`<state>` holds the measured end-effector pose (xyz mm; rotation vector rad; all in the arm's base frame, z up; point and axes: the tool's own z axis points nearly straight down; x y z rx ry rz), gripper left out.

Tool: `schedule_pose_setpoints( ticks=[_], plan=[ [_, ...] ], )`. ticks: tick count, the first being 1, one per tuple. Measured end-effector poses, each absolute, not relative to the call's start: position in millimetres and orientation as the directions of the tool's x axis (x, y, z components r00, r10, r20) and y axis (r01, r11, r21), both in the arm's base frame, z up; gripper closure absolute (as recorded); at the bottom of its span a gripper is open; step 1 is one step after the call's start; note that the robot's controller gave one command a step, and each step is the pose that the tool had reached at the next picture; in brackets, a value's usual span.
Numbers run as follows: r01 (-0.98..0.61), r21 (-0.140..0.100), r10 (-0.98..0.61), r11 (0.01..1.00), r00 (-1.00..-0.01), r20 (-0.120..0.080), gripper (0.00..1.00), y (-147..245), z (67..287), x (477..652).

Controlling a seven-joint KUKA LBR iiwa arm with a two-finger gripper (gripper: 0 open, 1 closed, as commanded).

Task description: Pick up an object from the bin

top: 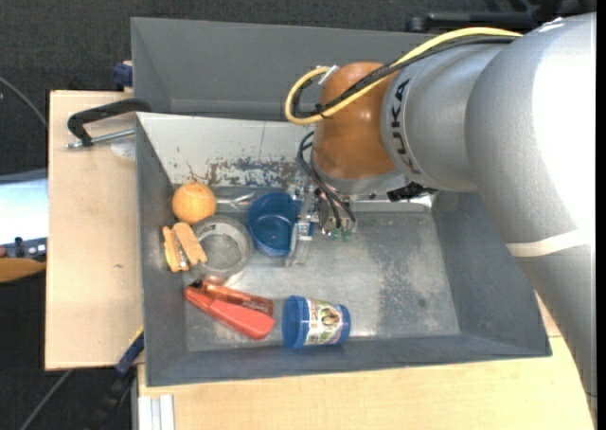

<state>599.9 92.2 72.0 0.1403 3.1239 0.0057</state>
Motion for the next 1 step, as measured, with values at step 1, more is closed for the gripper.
schedule_pose_setpoints(
  ticks=[1],
  plan=[
    [0.089,0.004,0.09,0.996,-0.996,-0.014,1.0,92.2,72.0,599.9]
  ],
)
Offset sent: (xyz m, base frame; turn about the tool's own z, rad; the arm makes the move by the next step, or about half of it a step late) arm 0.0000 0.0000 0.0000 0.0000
